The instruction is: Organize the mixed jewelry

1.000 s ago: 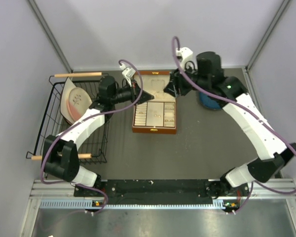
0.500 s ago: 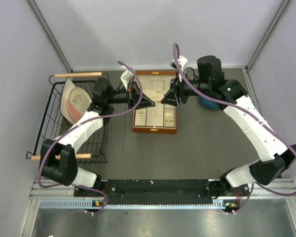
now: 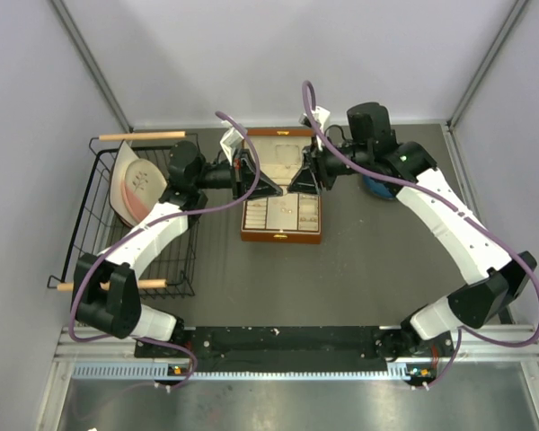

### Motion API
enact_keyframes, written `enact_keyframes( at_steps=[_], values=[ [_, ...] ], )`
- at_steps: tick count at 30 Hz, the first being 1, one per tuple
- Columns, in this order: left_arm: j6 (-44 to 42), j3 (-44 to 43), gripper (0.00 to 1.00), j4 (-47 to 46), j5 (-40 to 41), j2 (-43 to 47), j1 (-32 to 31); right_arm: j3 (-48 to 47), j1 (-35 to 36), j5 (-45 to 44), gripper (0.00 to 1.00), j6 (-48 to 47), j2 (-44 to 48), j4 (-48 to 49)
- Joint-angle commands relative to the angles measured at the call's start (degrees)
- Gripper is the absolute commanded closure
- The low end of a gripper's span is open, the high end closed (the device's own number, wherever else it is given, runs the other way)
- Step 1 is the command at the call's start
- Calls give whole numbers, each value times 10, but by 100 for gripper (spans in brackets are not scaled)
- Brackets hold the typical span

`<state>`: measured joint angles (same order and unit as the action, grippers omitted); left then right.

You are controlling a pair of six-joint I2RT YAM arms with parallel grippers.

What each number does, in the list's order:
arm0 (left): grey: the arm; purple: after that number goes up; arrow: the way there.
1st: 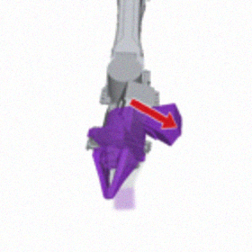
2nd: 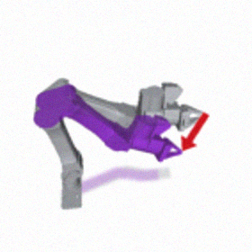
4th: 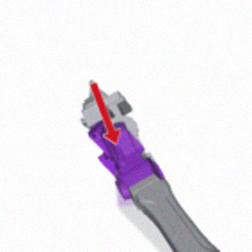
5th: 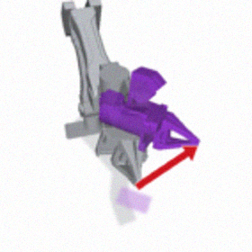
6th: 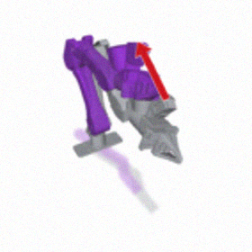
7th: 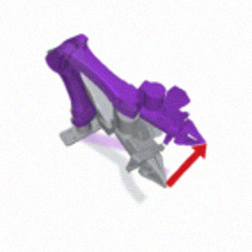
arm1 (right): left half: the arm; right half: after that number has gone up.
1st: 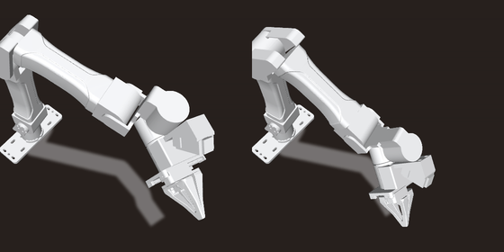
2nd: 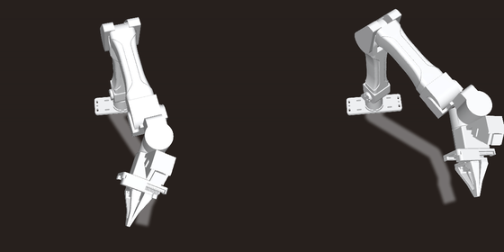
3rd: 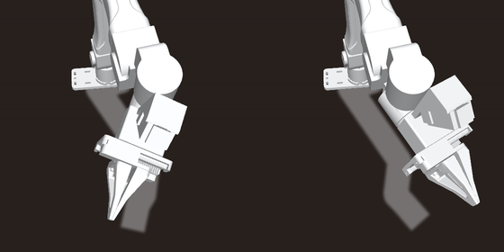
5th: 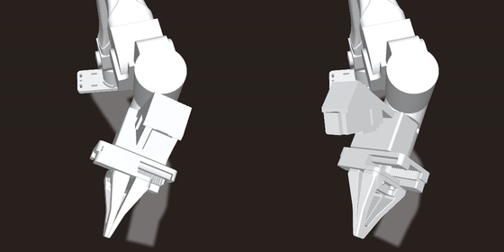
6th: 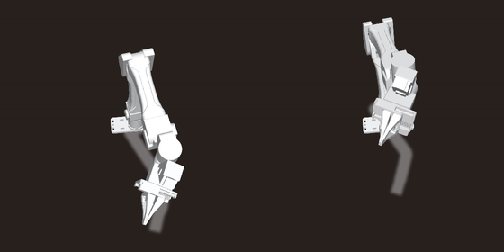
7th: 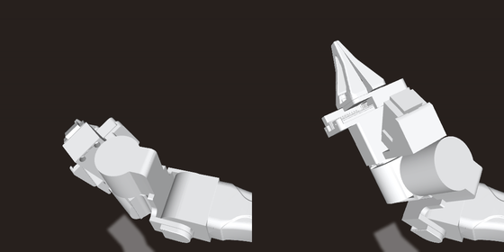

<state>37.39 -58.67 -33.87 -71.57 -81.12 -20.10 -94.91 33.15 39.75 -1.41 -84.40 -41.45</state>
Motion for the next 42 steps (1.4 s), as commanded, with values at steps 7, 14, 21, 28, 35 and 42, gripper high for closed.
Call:
enact_keyframes(
  at_steps=[7,14,21,28,35,42],
  values=[
    [-8,-5,100,-17,-8,11,-7,-20,18,13,70,-3,-16,21],
    [-11,-3,100,-15,-8,12,-9,-22,21,14,90,-3,-16,21],
    [-109,1,81,99,46,25,5,-31,21,-16,100,-12,-16,18],
    [-145,37,45,110,76,70,127,-50,33,-116,100,-73,-39,4],
    [-173,32,42,177,66,93,264,-88,59,-206,100,-162,-142,-1],
    [-162,23,42,196,35,109,373,-130,96,-246,100,-267,-257,1]
  ],
)
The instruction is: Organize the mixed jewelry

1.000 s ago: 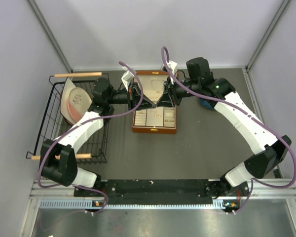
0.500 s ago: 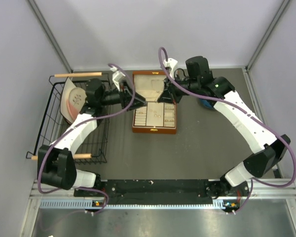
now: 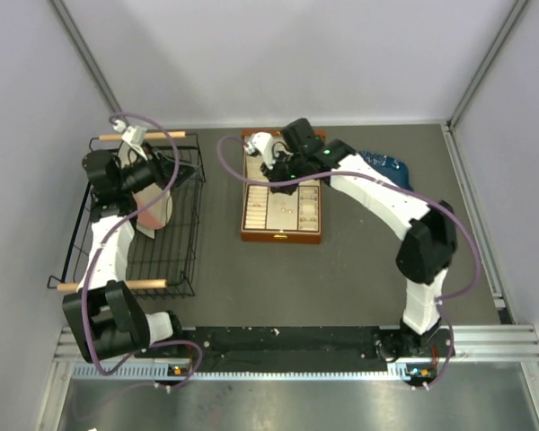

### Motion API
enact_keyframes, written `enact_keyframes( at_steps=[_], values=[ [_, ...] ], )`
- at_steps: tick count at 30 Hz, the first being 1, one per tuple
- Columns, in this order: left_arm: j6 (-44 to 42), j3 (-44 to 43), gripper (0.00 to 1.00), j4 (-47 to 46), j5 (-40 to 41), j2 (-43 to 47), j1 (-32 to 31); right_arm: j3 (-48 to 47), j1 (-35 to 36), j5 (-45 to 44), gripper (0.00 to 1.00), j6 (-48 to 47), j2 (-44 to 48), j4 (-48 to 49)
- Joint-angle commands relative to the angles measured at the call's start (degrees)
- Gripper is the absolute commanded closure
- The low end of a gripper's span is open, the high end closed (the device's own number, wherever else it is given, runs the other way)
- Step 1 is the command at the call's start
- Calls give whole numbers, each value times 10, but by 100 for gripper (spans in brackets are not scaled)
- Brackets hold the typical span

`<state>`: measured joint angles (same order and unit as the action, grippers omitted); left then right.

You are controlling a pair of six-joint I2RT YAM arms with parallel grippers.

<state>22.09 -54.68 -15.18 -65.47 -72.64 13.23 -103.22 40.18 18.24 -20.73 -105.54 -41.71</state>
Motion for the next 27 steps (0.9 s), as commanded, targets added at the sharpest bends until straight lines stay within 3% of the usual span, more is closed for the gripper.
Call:
enact_keyframes(
  at_steps=[1,12,27],
  values=[
    [-10,-19,42,15,-32,25,58,-53,30,-34,100,-87,-56,5],
    [-14,-39,42,44,-62,12,132,-61,75,-79,100,-138,-138,34],
    [22,-36,43,5,-70,-5,140,-27,93,-104,100,-163,-159,69]
  ],
)
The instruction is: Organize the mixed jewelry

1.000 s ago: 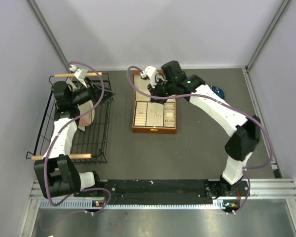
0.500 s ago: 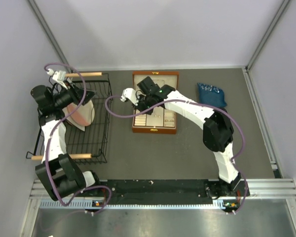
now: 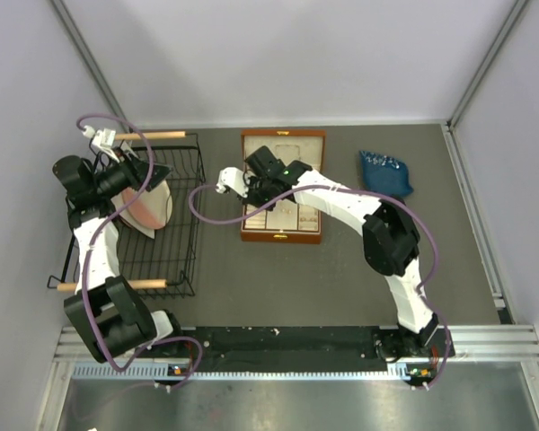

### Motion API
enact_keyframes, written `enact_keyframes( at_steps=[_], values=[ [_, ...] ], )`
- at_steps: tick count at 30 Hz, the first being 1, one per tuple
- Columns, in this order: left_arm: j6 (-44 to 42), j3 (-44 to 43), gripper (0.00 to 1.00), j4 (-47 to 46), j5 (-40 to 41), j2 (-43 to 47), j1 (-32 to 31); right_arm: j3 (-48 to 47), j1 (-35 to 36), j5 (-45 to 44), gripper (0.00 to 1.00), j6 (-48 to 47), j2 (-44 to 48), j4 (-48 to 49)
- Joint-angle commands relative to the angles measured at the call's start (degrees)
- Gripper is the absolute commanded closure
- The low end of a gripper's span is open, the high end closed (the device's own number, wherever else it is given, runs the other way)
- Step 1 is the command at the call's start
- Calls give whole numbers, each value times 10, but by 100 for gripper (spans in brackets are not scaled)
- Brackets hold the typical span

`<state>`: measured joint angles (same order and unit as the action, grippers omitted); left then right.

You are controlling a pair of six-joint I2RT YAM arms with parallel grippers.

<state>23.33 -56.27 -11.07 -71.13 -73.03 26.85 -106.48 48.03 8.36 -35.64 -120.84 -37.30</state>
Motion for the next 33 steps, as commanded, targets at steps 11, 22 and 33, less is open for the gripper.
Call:
enact_keyframes(
  at_steps=[11,22,33],
  values=[
    [15,-32,43,-40,-15,-4,5,31,28,-23,100,-20,-11,46],
    [19,-30,43,-42,-19,-3,5,53,35,-47,100,-33,-11,68],
    [37,-24,43,-62,-24,-7,5,82,43,-64,100,-43,-11,86]
  ],
)
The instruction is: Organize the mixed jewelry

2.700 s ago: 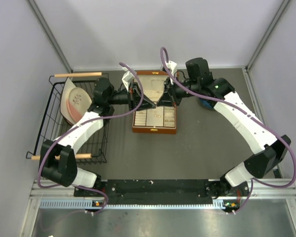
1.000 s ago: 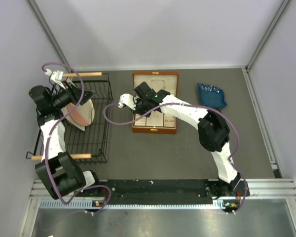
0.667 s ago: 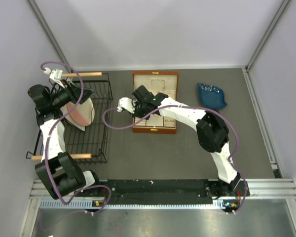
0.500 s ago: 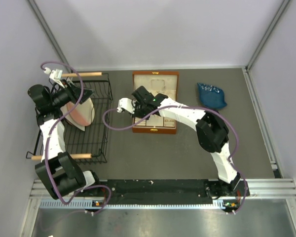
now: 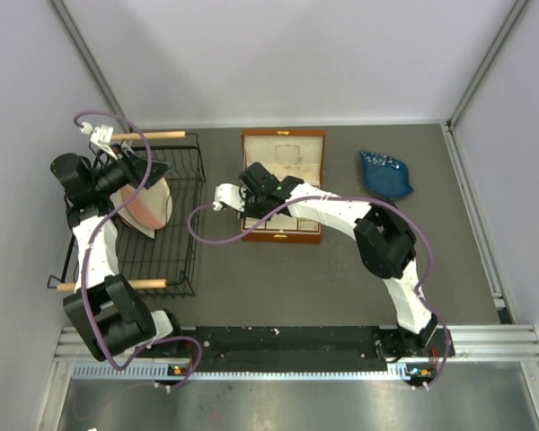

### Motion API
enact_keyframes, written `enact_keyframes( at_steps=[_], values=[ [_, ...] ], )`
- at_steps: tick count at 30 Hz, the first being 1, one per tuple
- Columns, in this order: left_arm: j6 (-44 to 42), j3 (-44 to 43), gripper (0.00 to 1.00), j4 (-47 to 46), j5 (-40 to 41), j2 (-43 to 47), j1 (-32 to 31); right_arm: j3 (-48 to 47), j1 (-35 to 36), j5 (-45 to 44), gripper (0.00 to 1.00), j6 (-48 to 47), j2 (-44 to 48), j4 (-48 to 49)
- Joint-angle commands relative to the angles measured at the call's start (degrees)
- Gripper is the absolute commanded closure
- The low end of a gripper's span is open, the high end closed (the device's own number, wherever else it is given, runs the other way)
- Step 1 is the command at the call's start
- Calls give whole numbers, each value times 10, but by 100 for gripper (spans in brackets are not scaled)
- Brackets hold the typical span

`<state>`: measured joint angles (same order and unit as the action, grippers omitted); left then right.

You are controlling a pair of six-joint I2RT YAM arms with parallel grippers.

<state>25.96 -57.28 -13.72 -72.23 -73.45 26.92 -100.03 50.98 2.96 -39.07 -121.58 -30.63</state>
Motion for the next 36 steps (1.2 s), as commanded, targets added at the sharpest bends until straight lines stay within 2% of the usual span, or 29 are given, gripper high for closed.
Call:
enact_keyframes(
  at_steps=[1,16,31,36],
  values=[
    [12,-14,43,-37,-13,-3,4,20,15,-14,100,-10,-5,22],
    [16,-7,44,-42,-20,0,9,49,32,-60,99,-4,-13,40],
    [13,-27,44,-42,-24,-16,9,19,31,-100,69,17,67,30],
    [15,-40,44,-42,-22,-28,9,14,31,-105,66,23,100,20]
  ],
)
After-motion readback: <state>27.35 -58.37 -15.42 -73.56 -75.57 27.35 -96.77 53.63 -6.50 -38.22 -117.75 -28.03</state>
